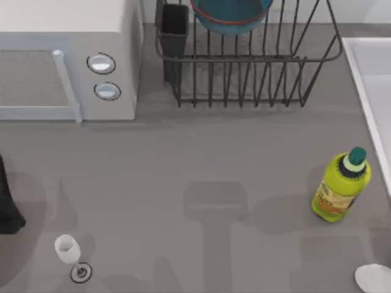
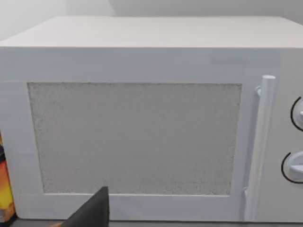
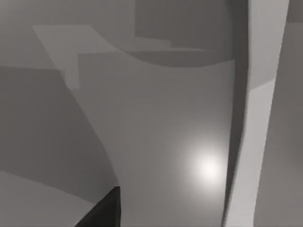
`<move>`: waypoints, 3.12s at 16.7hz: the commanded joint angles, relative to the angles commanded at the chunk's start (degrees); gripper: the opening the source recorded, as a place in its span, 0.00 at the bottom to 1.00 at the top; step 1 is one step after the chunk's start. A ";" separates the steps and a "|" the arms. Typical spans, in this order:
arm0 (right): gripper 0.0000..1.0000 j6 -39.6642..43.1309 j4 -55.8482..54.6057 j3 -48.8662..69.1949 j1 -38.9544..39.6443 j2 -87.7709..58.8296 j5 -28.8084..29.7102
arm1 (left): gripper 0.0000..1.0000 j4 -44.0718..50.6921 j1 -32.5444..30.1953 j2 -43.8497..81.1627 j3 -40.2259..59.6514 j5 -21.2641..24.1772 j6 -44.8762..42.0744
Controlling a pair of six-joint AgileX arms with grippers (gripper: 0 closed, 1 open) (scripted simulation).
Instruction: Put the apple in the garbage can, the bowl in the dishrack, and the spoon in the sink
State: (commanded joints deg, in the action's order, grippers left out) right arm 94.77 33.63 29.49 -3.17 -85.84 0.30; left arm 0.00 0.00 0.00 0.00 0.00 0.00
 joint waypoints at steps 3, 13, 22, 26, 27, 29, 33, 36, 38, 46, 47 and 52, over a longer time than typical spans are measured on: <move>0.32 0.00 0.00 0.00 0.00 0.00 0.00 | 1.00 0.00 0.00 0.00 0.00 0.00 0.00; 0.00 0.00 0.00 0.00 0.00 0.00 0.00 | 1.00 0.00 0.00 0.00 0.00 0.00 0.00; 0.00 -2.40 16.72 9.29 0.00 7.26 1.05 | 1.00 0.00 0.00 0.00 0.00 0.00 0.00; 0.00 -2.12 29.82 16.62 0.00 11.56 1.06 | 1.00 0.00 0.00 0.00 0.00 0.00 0.00; 0.00 -2.12 31.79 18.13 0.01 12.56 1.06 | 1.00 0.00 0.00 0.00 0.00 0.00 0.00; 0.00 -2.22 33.92 19.97 0.05 13.90 1.06 | 1.00 0.00 0.00 0.00 0.00 0.00 0.00; 0.00 -2.32 33.94 19.94 0.08 13.77 1.06 | 1.00 0.00 0.00 0.00 0.00 0.00 0.00; 0.00 -2.44 34.91 21.66 -0.70 12.15 1.13 | 1.00 0.00 0.00 0.00 0.00 0.00 0.00; 0.00 -2.80 36.98 25.77 -2.18 8.64 1.31 | 1.00 0.00 0.00 0.00 0.00 0.00 0.00; 0.00 -3.64 51.71 61.75 -8.79 -19.93 2.54 | 1.00 0.00 0.00 0.00 0.00 0.00 0.00; 0.00 -3.48 53.91 67.71 -9.37 -24.58 2.70 | 1.00 0.00 0.00 0.00 0.00 0.00 0.00; 0.00 -2.33 62.80 98.43 -10.58 -46.66 2.99 | 1.00 0.00 0.00 0.00 0.00 0.00 0.00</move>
State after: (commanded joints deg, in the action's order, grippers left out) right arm 92.43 96.43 127.92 -13.75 -132.50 3.29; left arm 0.00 0.00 0.00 0.00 0.00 0.00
